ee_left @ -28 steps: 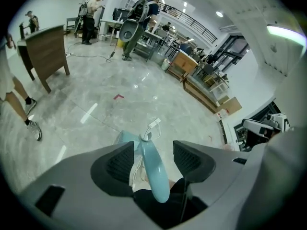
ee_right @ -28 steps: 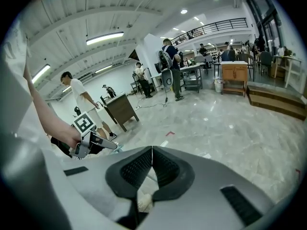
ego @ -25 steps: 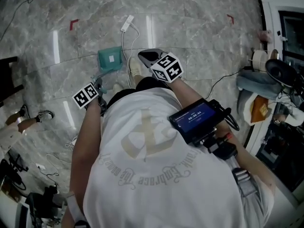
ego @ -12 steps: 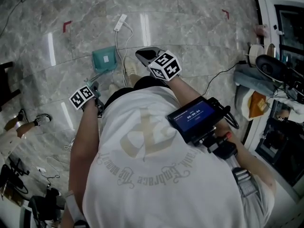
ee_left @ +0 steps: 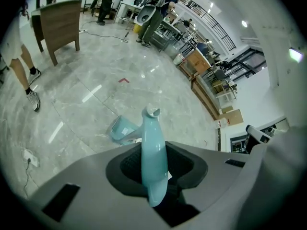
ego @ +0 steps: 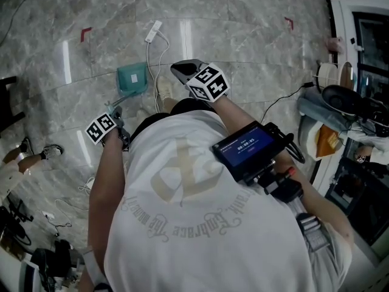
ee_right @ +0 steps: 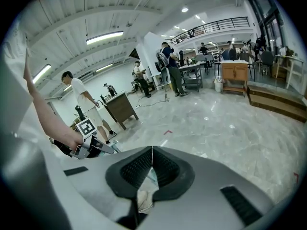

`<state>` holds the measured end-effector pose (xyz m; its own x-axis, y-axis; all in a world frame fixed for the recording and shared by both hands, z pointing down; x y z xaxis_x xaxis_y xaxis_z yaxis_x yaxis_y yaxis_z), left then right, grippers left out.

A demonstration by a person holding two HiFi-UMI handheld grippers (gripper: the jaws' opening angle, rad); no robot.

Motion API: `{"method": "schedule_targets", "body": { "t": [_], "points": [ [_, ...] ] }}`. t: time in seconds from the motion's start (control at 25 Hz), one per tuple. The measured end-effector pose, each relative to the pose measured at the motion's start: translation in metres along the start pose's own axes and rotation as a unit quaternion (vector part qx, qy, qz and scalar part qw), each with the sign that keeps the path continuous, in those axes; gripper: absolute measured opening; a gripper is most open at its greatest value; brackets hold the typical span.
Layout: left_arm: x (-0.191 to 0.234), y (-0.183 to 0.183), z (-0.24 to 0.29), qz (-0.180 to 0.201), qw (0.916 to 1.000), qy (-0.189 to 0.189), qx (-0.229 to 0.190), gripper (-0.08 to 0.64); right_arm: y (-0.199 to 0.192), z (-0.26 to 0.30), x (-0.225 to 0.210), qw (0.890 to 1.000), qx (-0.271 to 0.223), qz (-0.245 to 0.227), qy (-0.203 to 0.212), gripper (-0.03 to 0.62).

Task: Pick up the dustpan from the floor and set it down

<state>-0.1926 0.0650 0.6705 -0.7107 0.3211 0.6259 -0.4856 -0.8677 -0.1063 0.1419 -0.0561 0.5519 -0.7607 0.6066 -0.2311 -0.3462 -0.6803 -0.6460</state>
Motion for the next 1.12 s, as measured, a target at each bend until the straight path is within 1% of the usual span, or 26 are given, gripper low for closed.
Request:
{"method": "schedule_targets", "body": {
  "t": [0.32, 0.72, 0.92, 1.12],
  "points": [
    [-0.002, 0.01, -0.015, 0.014, 0.9992, -0.02, -0.031, 0.104, 0.008, 0.007, 0.004, 1.0, -0.004, -0.009, 0.013, 0.018],
    [-0.011, 0.003, -0.052, 0.013, 0.9967, -0.039, -0.07, 0.098, 0.012, 0.014, 0.011, 0.999, -0.011, -0.018, 0.038, 0.018],
    [-0.015, -0.008, -0.078, 0.007, 0.9936, -0.055, -0.099, 0.097, 0.019, 0.018, 0.02, 0.998, -0.018, -0.031, 0.058, 0.018],
    [-0.02, -0.017, -0.097, 0.003, 0.9872, -0.076, -0.14, 0.089, 0.02, 0.023, 0.028, 0.996, -0.019, -0.049, 0.078, 0.018]
  ]
}}
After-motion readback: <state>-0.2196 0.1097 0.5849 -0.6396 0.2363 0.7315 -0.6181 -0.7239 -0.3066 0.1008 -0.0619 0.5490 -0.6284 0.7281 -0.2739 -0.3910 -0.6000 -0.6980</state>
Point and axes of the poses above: the fingertips, and each gripper's own axes: z forward along the fingers, x to its left, y out of its top, the point moved 8 cm from there along -z, backward along the fingers, and after that the axes turned 10 degrees about -y, right-handed, at the moved point
